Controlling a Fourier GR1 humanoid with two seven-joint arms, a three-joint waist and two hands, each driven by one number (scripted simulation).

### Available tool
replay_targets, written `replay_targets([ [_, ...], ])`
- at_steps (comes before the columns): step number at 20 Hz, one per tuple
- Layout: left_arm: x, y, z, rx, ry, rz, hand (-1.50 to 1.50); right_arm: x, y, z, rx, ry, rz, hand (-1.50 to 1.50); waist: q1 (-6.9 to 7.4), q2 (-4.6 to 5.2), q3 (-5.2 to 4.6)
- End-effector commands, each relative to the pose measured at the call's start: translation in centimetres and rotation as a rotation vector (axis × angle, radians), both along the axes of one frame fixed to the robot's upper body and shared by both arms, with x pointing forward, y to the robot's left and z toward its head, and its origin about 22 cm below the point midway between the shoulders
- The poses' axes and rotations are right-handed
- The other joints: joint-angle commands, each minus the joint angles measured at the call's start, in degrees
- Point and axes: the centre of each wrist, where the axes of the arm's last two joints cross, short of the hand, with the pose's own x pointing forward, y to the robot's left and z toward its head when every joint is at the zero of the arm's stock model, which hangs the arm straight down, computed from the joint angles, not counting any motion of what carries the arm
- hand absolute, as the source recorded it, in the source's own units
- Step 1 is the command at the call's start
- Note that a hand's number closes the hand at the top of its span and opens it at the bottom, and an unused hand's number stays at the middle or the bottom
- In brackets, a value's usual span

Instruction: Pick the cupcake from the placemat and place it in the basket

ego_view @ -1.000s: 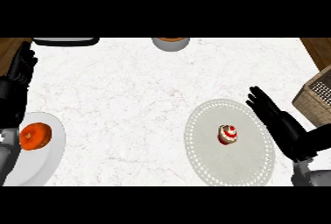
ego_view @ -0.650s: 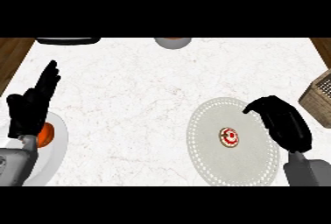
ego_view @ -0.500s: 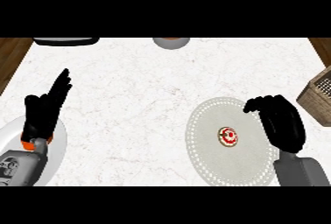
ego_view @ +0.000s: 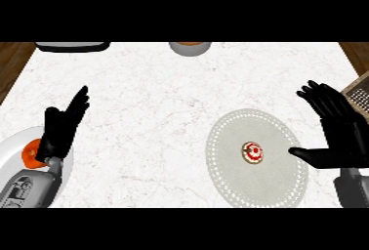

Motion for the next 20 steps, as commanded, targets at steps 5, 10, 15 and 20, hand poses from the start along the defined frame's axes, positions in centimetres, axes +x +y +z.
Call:
replay_targets([
  [5,0.4,-0.3,0.9,-0.013,0.014,-0.023,0.0,-1.1,-9.1,6.8,-0.67,0.163,0.127,-1.5,0.28,-0.14,0.09],
  [10,1.1,-1.0,-0.6,-0.01,0.007,-0.01,0.0,-0.5,-11.1,9.9,-0.759,0.24,0.409,-1.5,0.13,0.26,0.08],
  [15,1.4,-1.6,-0.2,-0.013,0.016,-0.022,0.0,1.6,-11.0,7.8,-0.738,0.259,0.455,-1.5,0.95,0.14,0.15],
  [20,0.4,-1.3,-0.4,-0.007,0.019,-0.019,0.0,1.5,-11.7,7.7,-0.737,0.281,0.421,-1.5,0.73,-0.01,0.14],
])
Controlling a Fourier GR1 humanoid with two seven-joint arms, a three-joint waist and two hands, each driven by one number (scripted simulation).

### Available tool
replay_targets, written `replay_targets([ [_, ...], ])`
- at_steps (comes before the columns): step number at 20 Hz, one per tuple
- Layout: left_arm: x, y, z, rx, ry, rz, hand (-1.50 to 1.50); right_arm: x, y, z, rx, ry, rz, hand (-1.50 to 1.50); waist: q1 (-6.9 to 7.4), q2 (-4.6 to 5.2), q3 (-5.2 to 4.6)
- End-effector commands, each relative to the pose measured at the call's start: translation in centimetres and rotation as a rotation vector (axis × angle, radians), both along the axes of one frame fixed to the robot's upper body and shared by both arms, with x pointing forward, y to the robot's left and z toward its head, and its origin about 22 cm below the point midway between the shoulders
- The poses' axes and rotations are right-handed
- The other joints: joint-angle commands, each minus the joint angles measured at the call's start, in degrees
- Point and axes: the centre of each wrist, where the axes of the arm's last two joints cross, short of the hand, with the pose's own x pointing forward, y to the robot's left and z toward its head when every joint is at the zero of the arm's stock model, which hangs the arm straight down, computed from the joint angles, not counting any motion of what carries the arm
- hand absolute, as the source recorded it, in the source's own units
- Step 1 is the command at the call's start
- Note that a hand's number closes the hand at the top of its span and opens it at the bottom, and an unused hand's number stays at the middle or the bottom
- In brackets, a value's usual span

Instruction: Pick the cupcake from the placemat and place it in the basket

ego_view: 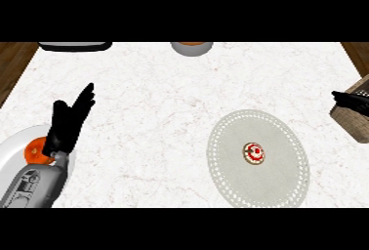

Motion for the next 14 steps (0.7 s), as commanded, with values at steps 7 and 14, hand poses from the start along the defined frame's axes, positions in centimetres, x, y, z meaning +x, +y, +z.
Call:
replay_targets([
  [7,-0.7,0.3,-0.1,0.013,-0.019,0.023,0.0,-1.3,1.5,-3.5,0.028,-0.031,-0.085,-1.5,-0.31,-0.11,0.0],
  [14,-1.3,1.1,-1.4,-0.008,-0.005,-0.009,0.0,0.7,3.7,-5.3,0.035,-0.008,-0.089,-1.5,-0.1,-0.05,-0.01],
])
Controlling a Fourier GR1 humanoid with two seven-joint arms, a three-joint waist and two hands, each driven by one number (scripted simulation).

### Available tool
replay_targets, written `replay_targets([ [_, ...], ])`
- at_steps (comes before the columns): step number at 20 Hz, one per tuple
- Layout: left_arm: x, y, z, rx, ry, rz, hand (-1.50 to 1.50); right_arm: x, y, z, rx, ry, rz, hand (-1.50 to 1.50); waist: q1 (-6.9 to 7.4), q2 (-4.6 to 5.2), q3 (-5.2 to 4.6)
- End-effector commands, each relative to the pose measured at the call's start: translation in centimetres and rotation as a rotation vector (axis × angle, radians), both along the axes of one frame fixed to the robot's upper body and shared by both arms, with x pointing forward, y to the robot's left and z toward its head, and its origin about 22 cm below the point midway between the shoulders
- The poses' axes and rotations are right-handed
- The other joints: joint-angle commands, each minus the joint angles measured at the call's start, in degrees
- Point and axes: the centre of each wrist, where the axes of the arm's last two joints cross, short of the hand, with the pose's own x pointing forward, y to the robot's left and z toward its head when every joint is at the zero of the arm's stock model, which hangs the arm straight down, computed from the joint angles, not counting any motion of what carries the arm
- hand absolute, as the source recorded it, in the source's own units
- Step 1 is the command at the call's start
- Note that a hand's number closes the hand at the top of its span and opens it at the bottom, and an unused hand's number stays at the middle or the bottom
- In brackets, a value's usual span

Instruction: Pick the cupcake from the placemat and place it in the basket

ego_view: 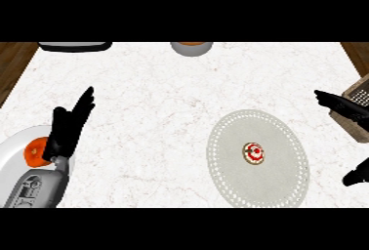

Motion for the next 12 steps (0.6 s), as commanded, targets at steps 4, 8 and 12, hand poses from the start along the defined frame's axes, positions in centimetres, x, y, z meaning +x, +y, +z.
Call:
replay_targets([
  [4,1.1,2.5,1.5,-0.009,0.008,-0.001,0.0,1.0,3.3,-3.2,0.014,0.024,0.022,-1.5,0.08,0.05,0.01],
  [8,0.0,0.5,0.6,0.016,0.008,-0.008,0.0,0.9,3.7,-4.2,0.008,0.027,0.042,-1.5,0.04,-0.01,0.01],
  [12,-0.1,1.0,-0.2,0.002,0.015,0.01,0.0,1.4,5.6,-6.3,0.003,0.025,0.041,-1.5,0.08,0.03,0.01],
])
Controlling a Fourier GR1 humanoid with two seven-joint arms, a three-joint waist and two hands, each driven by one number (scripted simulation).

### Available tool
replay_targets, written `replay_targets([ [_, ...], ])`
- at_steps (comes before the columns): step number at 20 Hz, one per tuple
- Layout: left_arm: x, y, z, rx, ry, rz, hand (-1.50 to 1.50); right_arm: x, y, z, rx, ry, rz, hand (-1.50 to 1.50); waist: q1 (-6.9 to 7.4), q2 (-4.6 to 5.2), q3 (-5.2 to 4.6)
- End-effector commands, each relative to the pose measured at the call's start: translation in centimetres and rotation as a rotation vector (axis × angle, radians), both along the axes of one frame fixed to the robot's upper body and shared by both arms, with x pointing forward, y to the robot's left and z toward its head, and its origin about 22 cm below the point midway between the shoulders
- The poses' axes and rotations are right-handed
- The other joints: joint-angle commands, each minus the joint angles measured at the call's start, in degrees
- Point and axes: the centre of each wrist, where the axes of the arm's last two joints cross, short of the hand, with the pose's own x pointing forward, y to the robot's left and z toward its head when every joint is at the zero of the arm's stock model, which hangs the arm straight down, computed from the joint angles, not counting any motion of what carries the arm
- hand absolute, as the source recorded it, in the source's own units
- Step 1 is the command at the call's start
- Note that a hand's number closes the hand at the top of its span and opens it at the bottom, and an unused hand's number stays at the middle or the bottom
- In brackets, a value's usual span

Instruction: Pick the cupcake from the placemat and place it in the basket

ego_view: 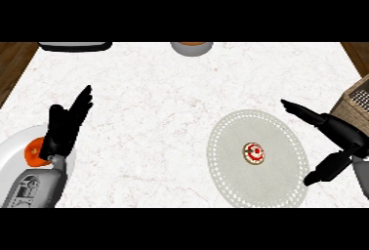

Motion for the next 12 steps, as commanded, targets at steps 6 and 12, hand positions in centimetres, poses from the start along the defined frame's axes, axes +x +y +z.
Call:
replay_targets([
  [6,-0.6,-1.6,2.1,0.011,-0.007,0.01,0.0,-0.9,2.9,-1.3,-0.005,-0.009,0.01,-1.5,-0.07,-0.09,-0.01],
  [12,1.2,-2.4,-0.4,0.001,0.0,-0.005,0.0,0.1,3.5,-1.5,0.007,-0.008,-0.002,-1.5,-0.24,-0.02,-0.02],
])
